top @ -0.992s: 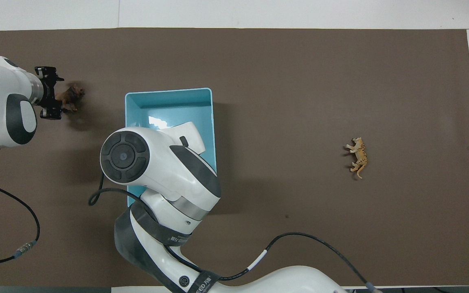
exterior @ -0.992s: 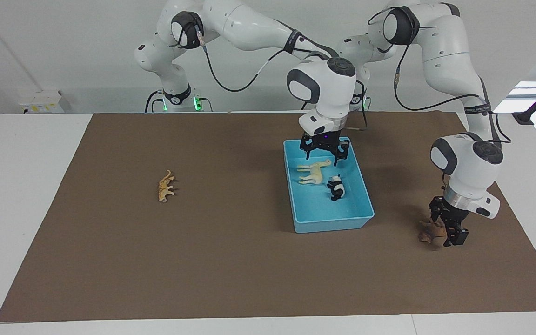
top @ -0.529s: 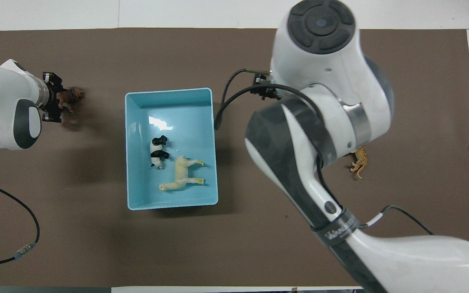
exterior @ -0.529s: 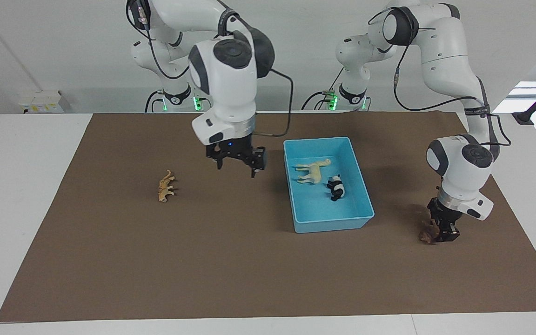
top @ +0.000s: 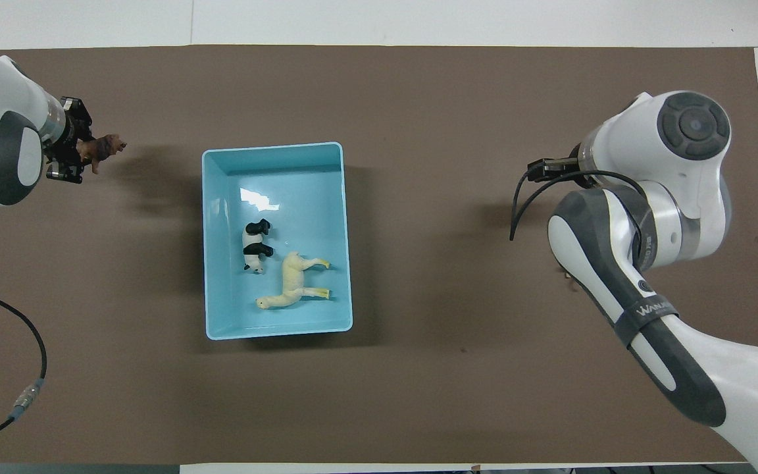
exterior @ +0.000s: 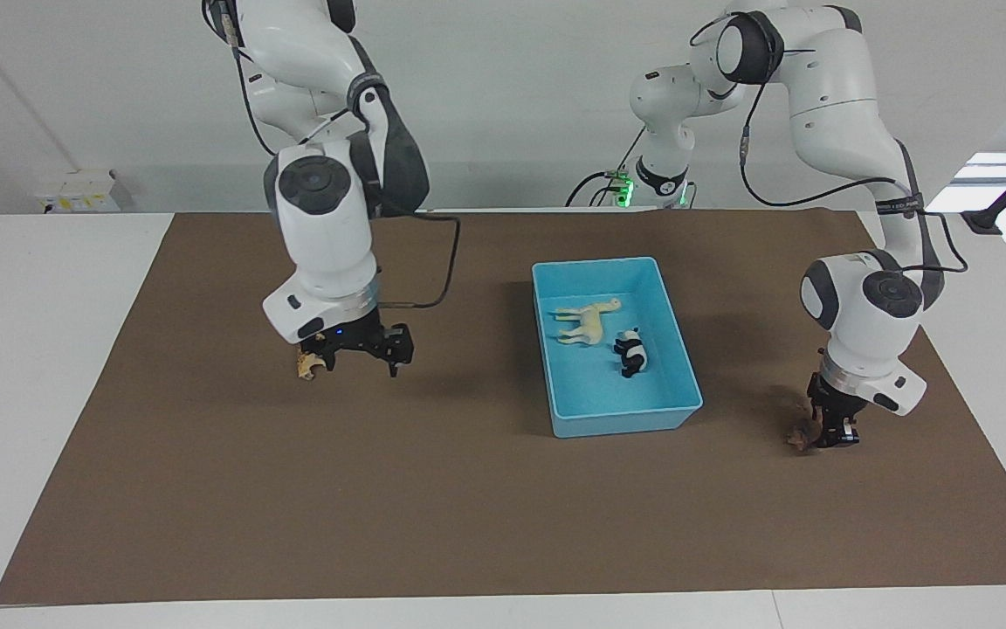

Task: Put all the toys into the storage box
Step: 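Lower the lion into the box with the left gripper and release it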

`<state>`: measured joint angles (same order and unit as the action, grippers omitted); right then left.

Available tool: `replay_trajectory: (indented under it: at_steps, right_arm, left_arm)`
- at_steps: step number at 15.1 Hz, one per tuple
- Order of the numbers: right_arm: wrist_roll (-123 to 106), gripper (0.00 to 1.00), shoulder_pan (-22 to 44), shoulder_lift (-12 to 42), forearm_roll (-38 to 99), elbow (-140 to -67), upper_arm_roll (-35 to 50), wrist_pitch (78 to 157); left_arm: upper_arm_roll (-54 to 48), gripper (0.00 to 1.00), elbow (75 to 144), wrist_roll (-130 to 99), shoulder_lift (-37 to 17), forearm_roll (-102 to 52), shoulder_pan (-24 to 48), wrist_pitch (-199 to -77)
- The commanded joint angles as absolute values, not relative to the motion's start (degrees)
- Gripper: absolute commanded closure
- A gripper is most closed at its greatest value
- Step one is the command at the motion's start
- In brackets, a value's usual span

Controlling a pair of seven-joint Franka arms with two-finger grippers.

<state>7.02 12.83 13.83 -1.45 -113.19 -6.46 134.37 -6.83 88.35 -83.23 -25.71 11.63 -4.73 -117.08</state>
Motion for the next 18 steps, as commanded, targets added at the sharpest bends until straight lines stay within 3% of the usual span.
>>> replay_trajectory:
  at_steps: [1,4,7,8,9,10,14,17,18]
  right_arm:
    - [1.3,0.0,9.1,7.5,-1.5,-126.5,-5.4,144.2]
    - [-0.1,0.0,8.2,6.9,-0.8,-129.4,-5.3,146.9]
    - [-0.1,0.0,9.2,6.2,-0.5,-131.7,-5.1,148.4]
    - [-0.3,0.0,9.5,5.8,-0.5,-132.2,-5.1,148.4]
    - [-2.0,0.0,9.5,5.7,-0.5,-133.0,-5.1,148.7]
    - [-4.0,0.0,9.1,5.5,-0.5,-133.4,-5.0,149.5]
    - [-8.6,0.0,8.9,5.7,-0.5,-136.4,-5.0,152.0]
    - [-9.4,0.0,9.3,5.5,-0.5,-137.6,-5.1,153.6]
    - [-10.4,0.3,8.9,5.5,-0.5,-138.0,-5.0,155.0]
  left_arm:
    - [-12.5,1.0,89.6,-83.1,-18.8,7.1,-3.5,-109.3]
    - [-15.9,1.0,93.6,-83.3,-16.2,6.8,1.0,-107.7]
    - [-15.8,0.89,108.1,-86.8,-10.9,6.6,5.8,-120.6]
    - [-15.8,0.73,112.0,-89.5,-9.9,6.6,6.8,-127.2]
    - [-15.8,0.25,113.1,-90.7,-9.7,6.6,6.9,-129.0]
    - [-15.8,0.0,113.0,-90.9,-9.7,6.6,7.2,-128.8]
    - [-15.5,0.0,112.5,-88.6,-7.4,6.7,7.4,-123.8]
    - [-15.1,0.0,112.2,-72.8,-1.6,6.7,1.2,-117.3]
    - [-14.9,0.0,111.7,-67.2,-0.5,6.6,-0.7,-115.1]
